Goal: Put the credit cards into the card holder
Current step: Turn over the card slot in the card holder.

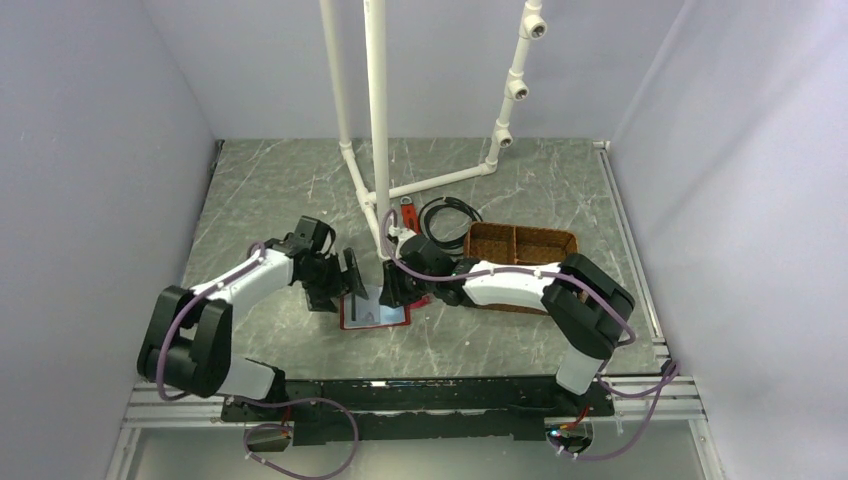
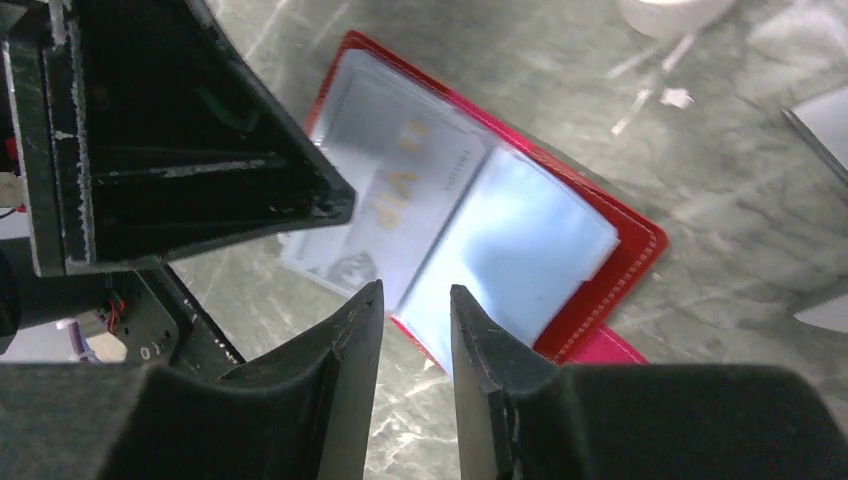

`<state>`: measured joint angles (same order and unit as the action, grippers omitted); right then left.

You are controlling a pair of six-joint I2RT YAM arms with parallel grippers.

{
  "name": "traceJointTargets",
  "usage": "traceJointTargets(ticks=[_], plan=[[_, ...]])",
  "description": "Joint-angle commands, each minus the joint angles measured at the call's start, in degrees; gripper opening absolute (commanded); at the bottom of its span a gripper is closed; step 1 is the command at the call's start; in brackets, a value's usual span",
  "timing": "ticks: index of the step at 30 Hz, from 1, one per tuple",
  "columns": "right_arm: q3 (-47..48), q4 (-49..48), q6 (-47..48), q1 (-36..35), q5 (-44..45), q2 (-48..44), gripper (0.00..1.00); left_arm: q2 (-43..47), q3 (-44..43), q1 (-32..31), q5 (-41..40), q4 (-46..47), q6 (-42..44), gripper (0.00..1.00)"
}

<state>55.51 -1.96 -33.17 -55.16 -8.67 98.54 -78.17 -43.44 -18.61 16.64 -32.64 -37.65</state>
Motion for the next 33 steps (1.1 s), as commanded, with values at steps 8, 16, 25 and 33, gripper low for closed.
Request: traceJointTargets(ticks=[8, 16, 25, 33], plan=[[-6.1, -8.1, -1.2, 3.7, -3.7, 2.1, 0.23, -5.3, 3.5, 2.1, -6.1, 0.2, -1.7, 0.43], [-1.1, 5.6, 4.3, 2.9, 2.9, -4.8, 0.27, -3.9, 2.5, 2.2, -6.4, -0.4, -0.1, 0.41], [4.9, 18.8, 9.6, 3.4, 5.9, -12.2, 0.5, 3.0, -1.5, 2.2, -1.2, -3.6, 2.4, 0.76], [6.0, 44.2, 5.1, 20.5, 30.0, -31.6, 0.74, 12.0, -14.5, 1.9, 0.7, -10.1, 15.3, 0.96]])
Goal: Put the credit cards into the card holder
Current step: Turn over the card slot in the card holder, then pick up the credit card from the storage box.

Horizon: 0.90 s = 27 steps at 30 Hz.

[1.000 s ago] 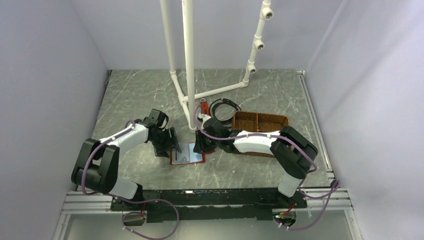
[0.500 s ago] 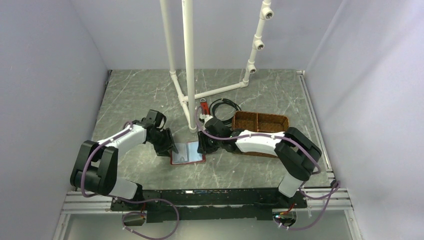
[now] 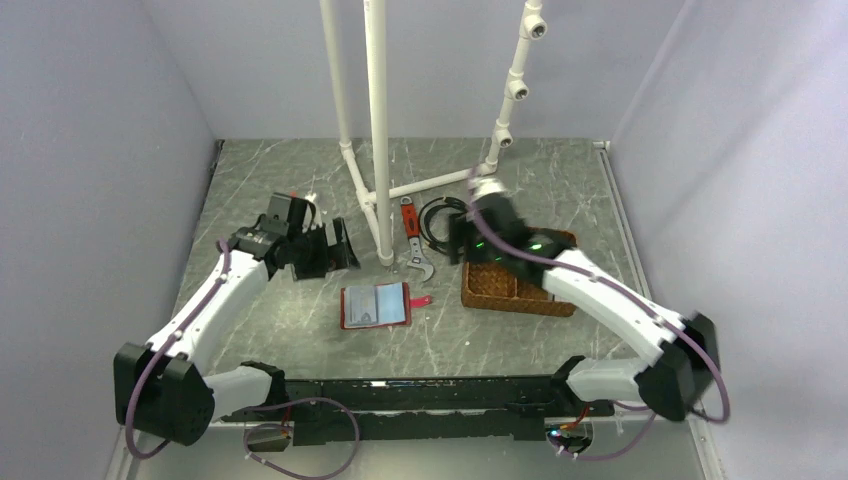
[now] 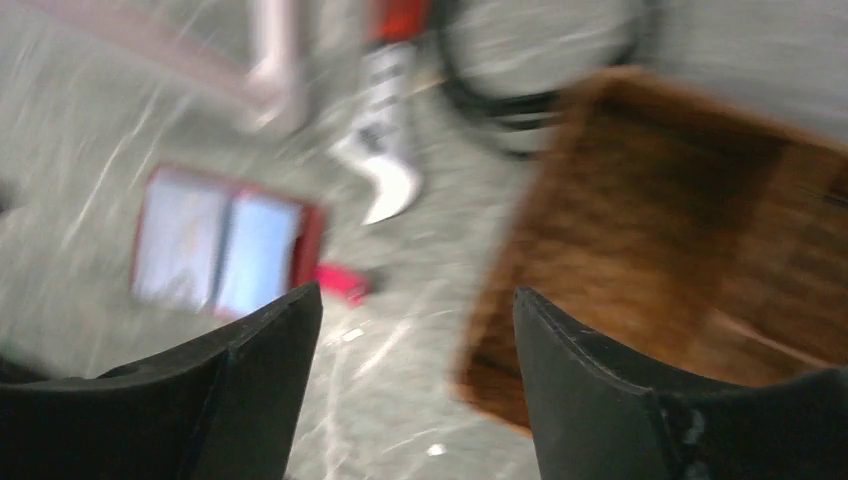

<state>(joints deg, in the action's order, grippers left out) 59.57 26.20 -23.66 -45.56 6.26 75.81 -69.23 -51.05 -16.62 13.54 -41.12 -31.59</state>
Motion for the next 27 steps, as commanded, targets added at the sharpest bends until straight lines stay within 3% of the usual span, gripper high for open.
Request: traceJointTargets(ticks=[1, 4, 6, 9, 15, 20, 27], plan=[[2.2, 19.5, -8.4, 14.6, 16.2, -11.0, 0.79, 2.3, -8.8, -0.3, 6.8, -1.6, 11.0, 0.97], [2.5, 27.3, -13.0, 28.0, 15.8, -13.2, 0.89, 0.2, -13.0, -1.8, 13.9, 0.3, 13.9, 0.98], [2.2, 29.9, -11.3, 31.4, 18.0, -13.3, 0.84, -0.5, -13.7, -3.5, 15.2, 2.5, 15.2, 0.99], [-0.2, 29.6, -8.7, 32.0, 22.9, -12.5, 0.78, -1.9, -15.0, -6.9, 13.1, 3.1, 17.7, 0.99], [1.5, 36.1, -12.0, 30.9, 27.4, -2.3, 0.79, -2.2, -14.4, -12.9, 8.2, 2.6, 21.2, 0.99], [1.1, 35.0, -11.0, 31.0, 26.4, 3.3, 0.78, -0.4, -11.4, -14.7, 6.1, 3.6, 20.9, 0.99], [2.2, 34.8, -6.0, 30.8, 26.0, 9.2, 0.61, 0.4, -10.5, -17.0, 4.8, 3.7, 21.4, 0.99]])
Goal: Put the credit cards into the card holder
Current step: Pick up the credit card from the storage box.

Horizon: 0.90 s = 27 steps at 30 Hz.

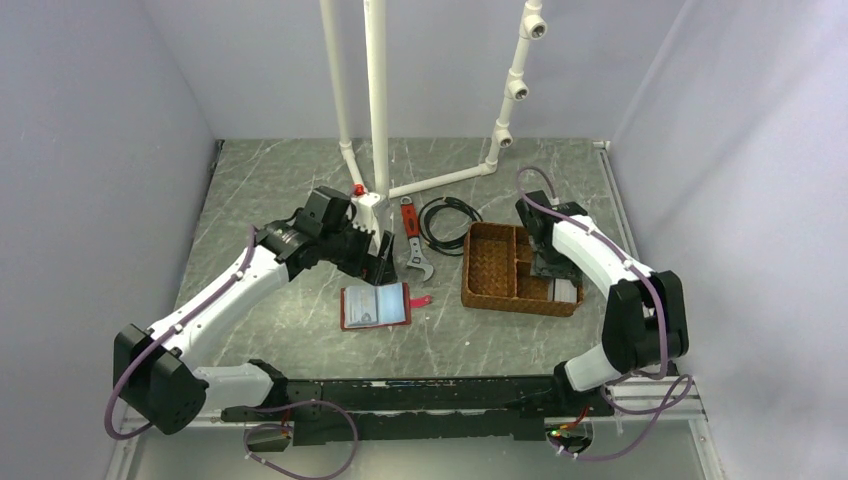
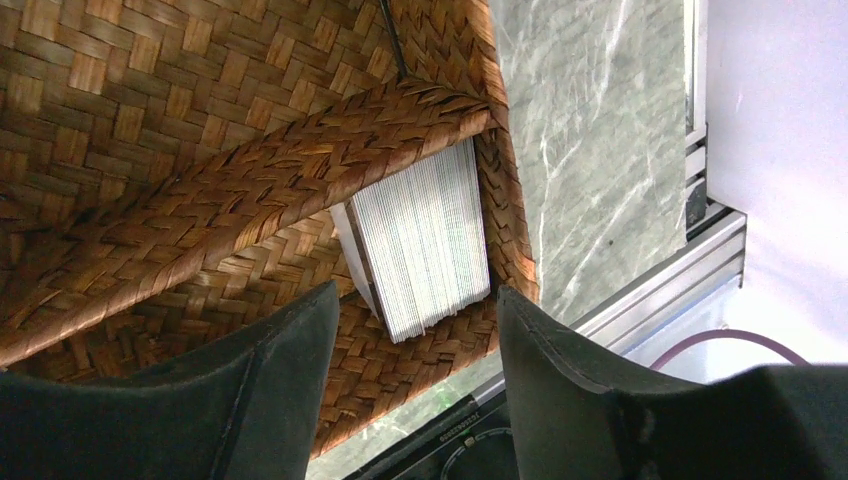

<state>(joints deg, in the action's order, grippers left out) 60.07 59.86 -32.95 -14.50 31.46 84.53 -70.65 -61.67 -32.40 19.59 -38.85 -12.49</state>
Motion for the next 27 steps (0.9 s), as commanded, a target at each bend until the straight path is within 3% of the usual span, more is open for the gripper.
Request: traceJointTargets(ticks=[1, 17, 24, 27], plan=[[1.7, 1.1, 3.8, -0.3, 0.5, 0.7, 0.6, 1.9, 0.1, -1.4, -1.6, 1.4, 2.3, 0.99], [-0.2, -3.4, 6.1, -1.4, 1.9, 7.3, 0.62, 1.6, 0.3, -2.9, -3.0, 1.1, 2.5, 0.99], [-0.6, -3.9, 6.4, -1.3, 2.8, 8.1, 0.5, 1.2, 0.4, -2.9, -2.7, 1.1, 2.5, 0.99], [-0.9, -4.5, 6.9, -1.3, 2.1, 8.6, 0.52, 1.1, 0.4, -2.9, -2.6, 1.1, 2.5, 0.99]])
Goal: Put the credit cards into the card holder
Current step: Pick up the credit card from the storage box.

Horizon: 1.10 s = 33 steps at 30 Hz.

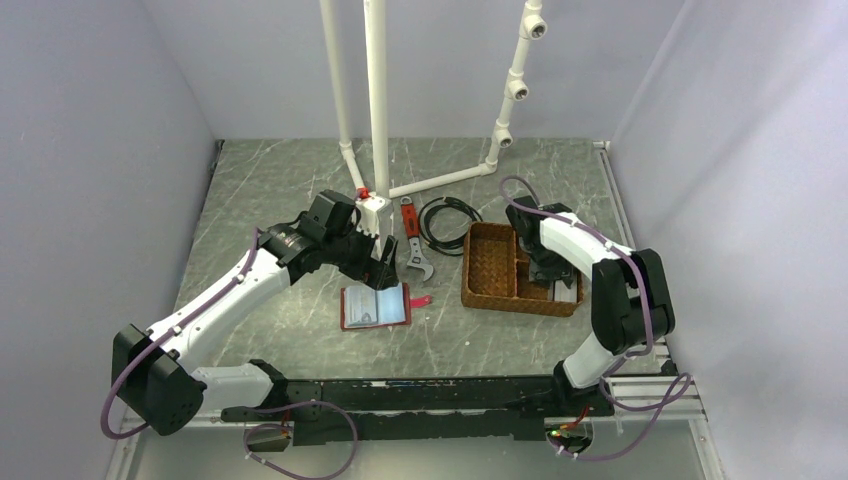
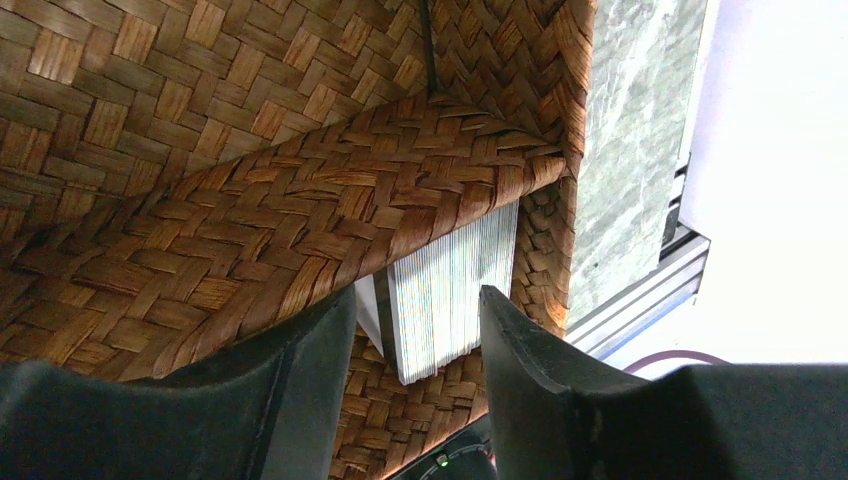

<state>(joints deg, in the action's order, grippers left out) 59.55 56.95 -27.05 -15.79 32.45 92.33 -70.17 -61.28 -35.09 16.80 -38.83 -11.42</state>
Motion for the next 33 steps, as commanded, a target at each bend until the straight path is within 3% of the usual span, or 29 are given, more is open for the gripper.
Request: traceJointTargets(ticks=[1, 7, 12, 19, 33], plan=[[-0.4, -1.7, 1.1, 0.0, 0.9, 0.9, 0.53, 0.6, 0.0, -0.2, 0.2, 1.0, 1.4, 0.99], [-0.8, -2.5, 1.0, 0.0, 0.5, 2.4, 0.51, 0.4, 0.1, -0.3, 0.4, 1.1, 1.4, 0.99], [0.0, -0.6, 0.0, 0.0, 2.3, 1.4, 0.34, 0.4, 0.2, -0.2, 0.5, 1.1, 1.4, 0.99], [0.5, 0.5, -0.2, -0.1, 3.6, -1.5, 0.25, -0.1, 0.1, -0.3, 1.0, 1.2, 1.4, 0.99], [0.3, 1.4, -1.2, -0.1, 6.1, -3.1, 0.22, -0.7, 0.1, -0.3, 1.3, 1.3, 1.4, 1.0]])
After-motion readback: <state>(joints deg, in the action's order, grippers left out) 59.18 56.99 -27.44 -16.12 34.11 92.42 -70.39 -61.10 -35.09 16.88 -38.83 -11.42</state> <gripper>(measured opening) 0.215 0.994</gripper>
